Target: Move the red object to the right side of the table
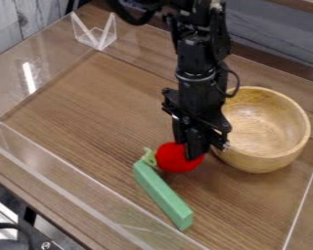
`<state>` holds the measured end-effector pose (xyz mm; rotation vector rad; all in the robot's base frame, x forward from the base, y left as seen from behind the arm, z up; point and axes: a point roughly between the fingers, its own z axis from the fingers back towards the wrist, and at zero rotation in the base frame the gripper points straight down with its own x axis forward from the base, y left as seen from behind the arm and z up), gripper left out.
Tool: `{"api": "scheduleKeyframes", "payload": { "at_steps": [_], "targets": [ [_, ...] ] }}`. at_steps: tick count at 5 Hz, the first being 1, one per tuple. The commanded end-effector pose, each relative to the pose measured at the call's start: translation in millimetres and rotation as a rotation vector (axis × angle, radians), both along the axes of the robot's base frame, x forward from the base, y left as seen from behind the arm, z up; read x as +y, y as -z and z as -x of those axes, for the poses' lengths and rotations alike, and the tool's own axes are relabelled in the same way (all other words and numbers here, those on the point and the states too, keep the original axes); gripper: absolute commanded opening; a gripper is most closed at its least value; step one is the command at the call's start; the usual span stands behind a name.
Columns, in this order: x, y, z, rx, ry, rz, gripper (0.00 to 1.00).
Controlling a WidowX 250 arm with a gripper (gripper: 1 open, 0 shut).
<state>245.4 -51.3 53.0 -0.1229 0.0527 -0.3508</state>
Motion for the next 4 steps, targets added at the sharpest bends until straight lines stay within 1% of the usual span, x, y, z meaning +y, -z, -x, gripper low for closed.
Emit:
{"api": "scheduleKeyframes", "payload": {
  "at_steps": [1, 2, 3, 4],
  "targets": [
    [-1, -29.2, -2.0, -0.079, 0.011, 0.008, 0.00],
    [-33, -24.4, 3.3, -0.091, -0.007, 0.013, 0.00],
    [-69, -3.7, 9.4, -0.072, 0.012, 0.020, 0.00],
    [-83, 14.6, 16.6, -0.042, 0.024, 0.028, 0.00]
  ]
}}
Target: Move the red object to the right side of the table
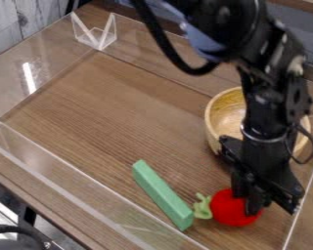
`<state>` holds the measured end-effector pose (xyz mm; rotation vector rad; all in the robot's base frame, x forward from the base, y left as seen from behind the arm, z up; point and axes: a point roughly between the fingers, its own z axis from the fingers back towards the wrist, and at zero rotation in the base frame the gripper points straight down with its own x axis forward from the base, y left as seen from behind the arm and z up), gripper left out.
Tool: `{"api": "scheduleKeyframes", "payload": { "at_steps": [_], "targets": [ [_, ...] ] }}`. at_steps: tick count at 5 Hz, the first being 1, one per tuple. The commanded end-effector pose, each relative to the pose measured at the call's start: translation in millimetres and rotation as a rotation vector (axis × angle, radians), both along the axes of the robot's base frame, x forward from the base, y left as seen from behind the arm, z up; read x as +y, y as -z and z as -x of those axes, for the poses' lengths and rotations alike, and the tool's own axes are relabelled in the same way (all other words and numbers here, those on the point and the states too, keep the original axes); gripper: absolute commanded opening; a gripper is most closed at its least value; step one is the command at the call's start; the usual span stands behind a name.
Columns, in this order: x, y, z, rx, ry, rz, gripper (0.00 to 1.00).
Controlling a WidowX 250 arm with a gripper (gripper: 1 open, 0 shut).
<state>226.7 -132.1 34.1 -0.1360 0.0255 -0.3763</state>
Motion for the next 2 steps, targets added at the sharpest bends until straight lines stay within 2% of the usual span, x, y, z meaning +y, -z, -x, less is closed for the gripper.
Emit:
{"api": "scheduleKeyframes", "payload": {
  "at_steps": [1, 2],
  "targets": [
    [-8.9, 2.1, 2.7, -0.015, -0.023, 0.007, 0.00],
    [-17.1, 6.6, 7.3, -0.014, -0.046, 0.006, 0.00]
  ]
}}
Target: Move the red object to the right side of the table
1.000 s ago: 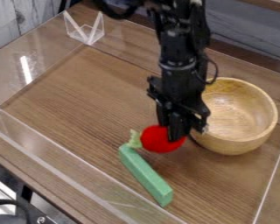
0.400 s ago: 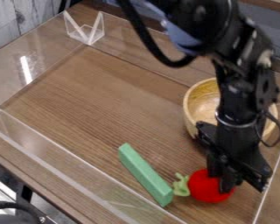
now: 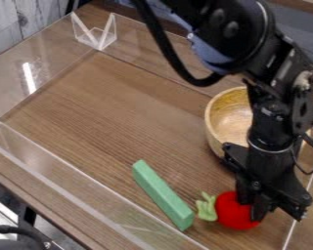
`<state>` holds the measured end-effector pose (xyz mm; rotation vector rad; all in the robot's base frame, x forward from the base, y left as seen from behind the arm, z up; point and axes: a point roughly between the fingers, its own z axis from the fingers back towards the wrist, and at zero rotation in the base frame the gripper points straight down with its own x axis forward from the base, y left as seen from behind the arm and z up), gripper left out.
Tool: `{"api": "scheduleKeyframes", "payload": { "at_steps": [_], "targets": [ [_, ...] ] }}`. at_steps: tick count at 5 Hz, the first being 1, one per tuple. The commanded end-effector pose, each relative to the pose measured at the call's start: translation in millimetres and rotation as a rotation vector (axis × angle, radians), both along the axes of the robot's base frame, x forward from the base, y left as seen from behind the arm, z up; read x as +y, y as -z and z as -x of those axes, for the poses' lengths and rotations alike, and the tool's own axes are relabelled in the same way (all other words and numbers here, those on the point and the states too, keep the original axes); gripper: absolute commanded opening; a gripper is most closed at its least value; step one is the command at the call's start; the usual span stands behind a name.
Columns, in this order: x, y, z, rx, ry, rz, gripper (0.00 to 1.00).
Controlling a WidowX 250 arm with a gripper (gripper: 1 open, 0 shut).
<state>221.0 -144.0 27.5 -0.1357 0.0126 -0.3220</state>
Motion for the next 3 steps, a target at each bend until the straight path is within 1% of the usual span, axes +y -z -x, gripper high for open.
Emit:
{"api": "scheduleKeyframes", "payload": {
  "at_steps": [1, 2, 3],
  "targets": [
    [-2, -0.6, 0.5, -0.008, 0.025, 0.002, 0.00],
    [0, -1.7, -0.5, -0.011, 0.040, -0.002, 0.00],
    [10, 4.0, -4.2, -0.014, -0.029, -0.007, 0.00]
  ]
}}
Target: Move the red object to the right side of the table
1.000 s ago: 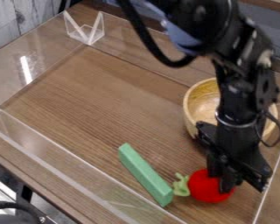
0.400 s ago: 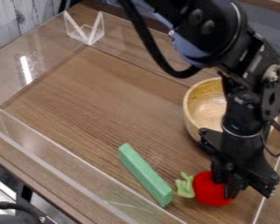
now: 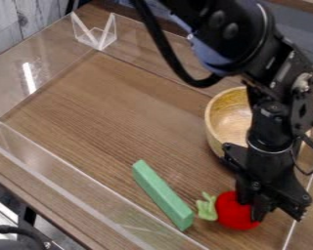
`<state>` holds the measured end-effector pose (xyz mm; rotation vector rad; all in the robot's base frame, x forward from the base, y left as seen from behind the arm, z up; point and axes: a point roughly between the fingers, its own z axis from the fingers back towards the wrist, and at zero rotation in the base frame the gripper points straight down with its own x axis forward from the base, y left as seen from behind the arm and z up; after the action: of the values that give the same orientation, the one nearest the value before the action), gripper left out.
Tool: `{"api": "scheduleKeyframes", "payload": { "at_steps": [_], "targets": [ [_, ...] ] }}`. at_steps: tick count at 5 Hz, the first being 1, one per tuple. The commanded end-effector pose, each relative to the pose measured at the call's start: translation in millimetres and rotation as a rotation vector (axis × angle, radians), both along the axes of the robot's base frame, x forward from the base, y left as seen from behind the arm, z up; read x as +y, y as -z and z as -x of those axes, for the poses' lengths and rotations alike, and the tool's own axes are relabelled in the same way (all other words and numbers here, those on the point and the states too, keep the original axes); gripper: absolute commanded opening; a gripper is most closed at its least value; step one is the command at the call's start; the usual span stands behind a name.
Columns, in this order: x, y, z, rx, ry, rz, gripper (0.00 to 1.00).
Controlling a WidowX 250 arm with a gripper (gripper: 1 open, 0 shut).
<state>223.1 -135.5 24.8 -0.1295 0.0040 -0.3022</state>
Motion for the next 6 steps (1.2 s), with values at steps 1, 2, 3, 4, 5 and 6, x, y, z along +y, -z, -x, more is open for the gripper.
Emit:
{"api": "scheduleKeyframes", "payload": {
  "at_steps": [1, 2, 3, 4, 5, 6],
  "targets": [
    [12, 6.9, -5.7, -0.006, -0.077, -0.006, 0.00],
    [14, 2.2, -1.5, -0.004, -0.077, -0.010, 0.00],
    [16, -1.1, 2.3, -0.001, -0.071, -0.014, 0.00],
    [21, -3.1, 3.2, 0.002, -0.059, -0.019, 0.00],
    [25, -4.4, 3.9, 0.004, -0.045, -0.024, 0.00],
    [25, -7.8, 4.5, 0.010, -0.044, -0.023, 1.00]
  ]
}}
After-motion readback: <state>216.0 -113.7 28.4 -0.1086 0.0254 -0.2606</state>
